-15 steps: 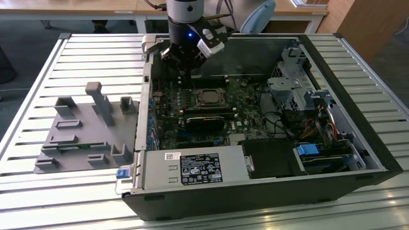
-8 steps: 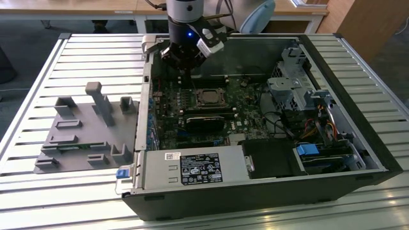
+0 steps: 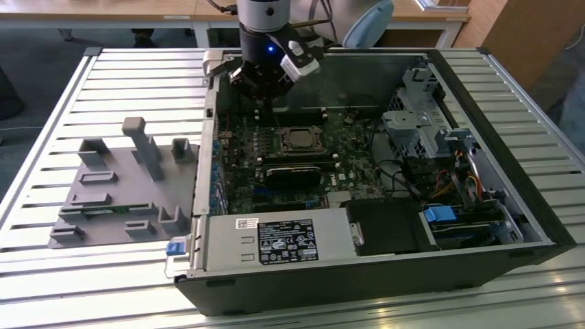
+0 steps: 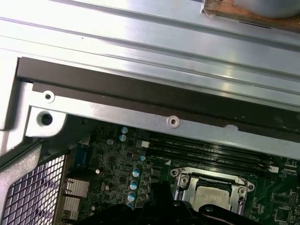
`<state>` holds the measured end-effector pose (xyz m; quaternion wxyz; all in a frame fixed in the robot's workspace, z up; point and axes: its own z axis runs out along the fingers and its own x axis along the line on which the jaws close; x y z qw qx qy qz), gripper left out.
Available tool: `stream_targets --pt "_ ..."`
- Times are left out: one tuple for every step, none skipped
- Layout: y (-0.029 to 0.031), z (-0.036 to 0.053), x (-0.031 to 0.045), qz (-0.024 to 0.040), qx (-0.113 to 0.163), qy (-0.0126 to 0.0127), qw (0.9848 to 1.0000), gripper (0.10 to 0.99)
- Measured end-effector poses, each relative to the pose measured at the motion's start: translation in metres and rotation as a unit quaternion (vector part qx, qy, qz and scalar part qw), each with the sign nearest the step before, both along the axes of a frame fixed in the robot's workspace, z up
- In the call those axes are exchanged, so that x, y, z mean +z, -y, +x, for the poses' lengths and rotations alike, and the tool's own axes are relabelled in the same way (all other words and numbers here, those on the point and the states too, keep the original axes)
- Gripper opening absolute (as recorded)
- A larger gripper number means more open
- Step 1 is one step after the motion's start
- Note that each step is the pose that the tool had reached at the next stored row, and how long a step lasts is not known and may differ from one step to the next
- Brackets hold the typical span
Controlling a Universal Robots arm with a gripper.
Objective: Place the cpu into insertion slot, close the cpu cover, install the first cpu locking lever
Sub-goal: 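Install the first cpu locking lever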
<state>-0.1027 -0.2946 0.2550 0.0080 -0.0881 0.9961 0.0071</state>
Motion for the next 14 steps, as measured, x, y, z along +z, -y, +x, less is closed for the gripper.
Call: stream_targets --pt "0.0000 -0.0007 0.0000 0.0001 0.000 0.0000 1.0000 0.106" --pt "-0.0001 -0.0011 -0.0001 0.0002 0.000 0.0000 1.0000 0.106" --pt "-0.0006 -0.0013 -0.0002 0.0003 0.000 0.0000 1.0000 0.106" --pt "-0.0012 -0.0015 -0.0002 0.0003 0.000 0.0000 1.0000 0.106" --pt "-0.0020 -0.0016 -0.0003 0.0004 0.000 0.0000 1.0000 0.106" --pt "-0.0029 -0.0016 -0.0004 0.0004 0.000 0.0000 1.0000 0.106" --pt "-0.0036 -0.0016 -0.0006 0.0004 0.000 0.0000 1.0000 0.106" --pt "-0.0042 -0.0016 -0.0007 0.0005 0.000 0.0000 1.0000 0.106" --pt "-0.0045 -0.0014 -0.0009 0.0005 0.000 0.0000 1.0000 0.106" --pt "-0.0048 -0.0008 -0.0010 0.0006 0.000 0.0001 1.0000 0.106" --pt "-0.0051 0.0001 -0.0011 0.0005 0.000 0.0000 1.0000 0.106" --pt "-0.0052 0.0012 -0.0011 0.0005 0.000 0.0000 1.0000 0.106" --pt "-0.0054 0.0027 -0.0012 0.0006 0.000 0.0000 1.0000 0.106" --pt "-0.0056 0.0043 -0.0012 0.0006 0.000 0.0000 1.0000 0.106"
